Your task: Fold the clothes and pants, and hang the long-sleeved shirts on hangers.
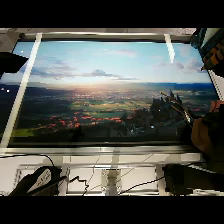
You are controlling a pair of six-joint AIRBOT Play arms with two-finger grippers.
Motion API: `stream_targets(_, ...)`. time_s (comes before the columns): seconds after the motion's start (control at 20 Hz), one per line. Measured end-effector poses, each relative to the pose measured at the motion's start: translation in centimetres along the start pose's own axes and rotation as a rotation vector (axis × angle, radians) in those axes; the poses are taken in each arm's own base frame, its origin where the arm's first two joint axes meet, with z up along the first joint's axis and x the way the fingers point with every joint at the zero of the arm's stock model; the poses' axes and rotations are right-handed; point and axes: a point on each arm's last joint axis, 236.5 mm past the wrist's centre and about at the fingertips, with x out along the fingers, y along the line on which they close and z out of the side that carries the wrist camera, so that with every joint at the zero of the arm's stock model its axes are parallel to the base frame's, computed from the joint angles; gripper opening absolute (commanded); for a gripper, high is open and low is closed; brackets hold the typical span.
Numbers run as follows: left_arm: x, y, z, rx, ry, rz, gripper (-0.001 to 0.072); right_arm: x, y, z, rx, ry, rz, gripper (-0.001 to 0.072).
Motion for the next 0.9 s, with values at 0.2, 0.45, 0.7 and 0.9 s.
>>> stream_targets(0.2, 0.0, 0.0, 0.0, 0.0, 0.0, 0.0, 0.0024, 1.3, 8.9, -3.1, -0.21, 0.099, 0.242, 0.0009)
stream_targets(0.45, 0.0, 0.0, 0.0, 0.0, 0.001, 0.0, 0.0024, -0.4, 21.8, -14.2, -0.596, 0.294, 0.559, 0.0008)
stream_targets(0.7, 0.0, 0.0, 0.0, 0.0, 0.001, 0.0, 0.0024, -5.1, 26.4, -28.7, -1.043, 0.446, 0.656, 0.0008)
stream_targets(0.9, 0.0, 0.0, 0.0, 0.0, 0.0, 0.0, 0.0024, -7.9, 25.0, -34.5, -1.34, 0.415, 0.617, 0.0008)
